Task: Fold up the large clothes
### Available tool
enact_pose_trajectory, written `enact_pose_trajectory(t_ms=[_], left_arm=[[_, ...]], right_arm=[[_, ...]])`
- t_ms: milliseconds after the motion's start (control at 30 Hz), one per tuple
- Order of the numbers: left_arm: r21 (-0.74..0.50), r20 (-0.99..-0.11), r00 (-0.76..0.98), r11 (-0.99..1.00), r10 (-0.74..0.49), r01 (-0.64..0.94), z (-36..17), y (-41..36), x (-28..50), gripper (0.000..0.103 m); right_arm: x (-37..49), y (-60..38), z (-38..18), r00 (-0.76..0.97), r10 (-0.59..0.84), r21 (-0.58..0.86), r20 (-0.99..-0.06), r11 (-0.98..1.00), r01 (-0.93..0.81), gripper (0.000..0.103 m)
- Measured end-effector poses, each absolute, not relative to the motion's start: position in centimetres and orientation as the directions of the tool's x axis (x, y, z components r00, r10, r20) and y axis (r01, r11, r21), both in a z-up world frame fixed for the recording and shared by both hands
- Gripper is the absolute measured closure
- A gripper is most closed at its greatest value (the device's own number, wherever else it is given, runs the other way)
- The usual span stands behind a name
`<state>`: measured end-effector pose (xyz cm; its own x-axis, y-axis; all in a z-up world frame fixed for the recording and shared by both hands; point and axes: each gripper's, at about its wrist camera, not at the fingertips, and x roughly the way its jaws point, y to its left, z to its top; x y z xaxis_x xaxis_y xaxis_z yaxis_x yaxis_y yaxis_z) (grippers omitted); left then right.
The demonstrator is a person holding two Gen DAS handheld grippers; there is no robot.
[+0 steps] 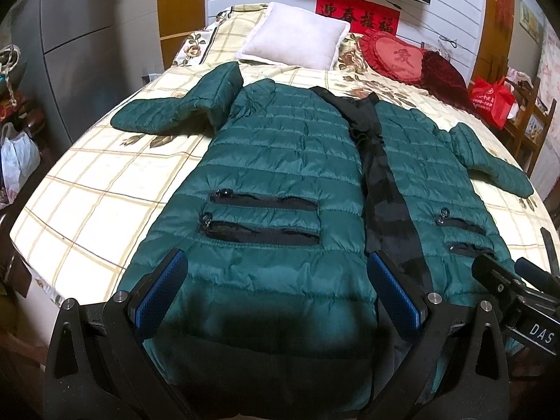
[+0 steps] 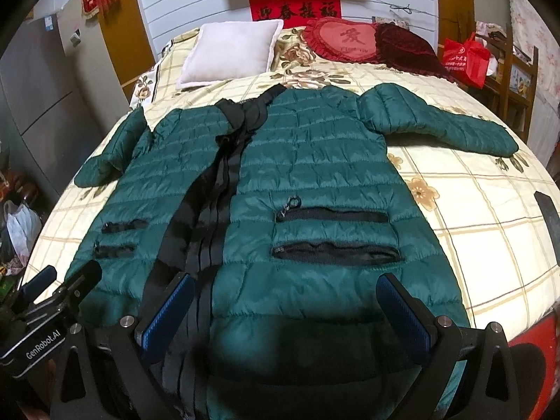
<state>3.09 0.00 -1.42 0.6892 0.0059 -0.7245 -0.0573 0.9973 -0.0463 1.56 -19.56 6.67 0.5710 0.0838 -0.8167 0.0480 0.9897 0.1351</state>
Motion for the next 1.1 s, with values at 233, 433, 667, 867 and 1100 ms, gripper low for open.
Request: enact_pose_trajectory(t_ms=[233,433,667,867,1100], left_arm=[[-0.047,-0.718,0.696,0.997,0.008,-0.060,-0.6,0.2,4.4,0.001],[-0.052,-0.720,0.694,0.997,0.003,-0.059,-0.4,0.3,4.9,0.001],[-0.061,-0.724,0.689,0.996,0.004,-0.069,0.0,1.0,6.1,0.001],[-0.067,-0.719,0.695,0.995,0.006,-0.078,1.3,1.9,7.7,0.001],[-0.059,-0.706,0.708,0.992,0.038,-0.112,3.2,4.1,10.4,0.001]], right_arm=[[2.9,-19.1,7.1,0.569,0.092,0.146,-0.817,0.988,0.050,0.000],[3.6,-18.7,7.4,0.572,0.090,0.140,-0.815,0.989,0.043,0.000],[5.0,-18.9,7.8,0.561,0.099,0.148,-0.822,0.988,0.043,0.000],[7.0,-19.1,8.8,0.563,0.138,0.189,-0.815,0.981,0.035,0.000],[10.6,-19.1,10.8,0.593,0.138,0.193,-0.793,0.981,0.029,0.000]])
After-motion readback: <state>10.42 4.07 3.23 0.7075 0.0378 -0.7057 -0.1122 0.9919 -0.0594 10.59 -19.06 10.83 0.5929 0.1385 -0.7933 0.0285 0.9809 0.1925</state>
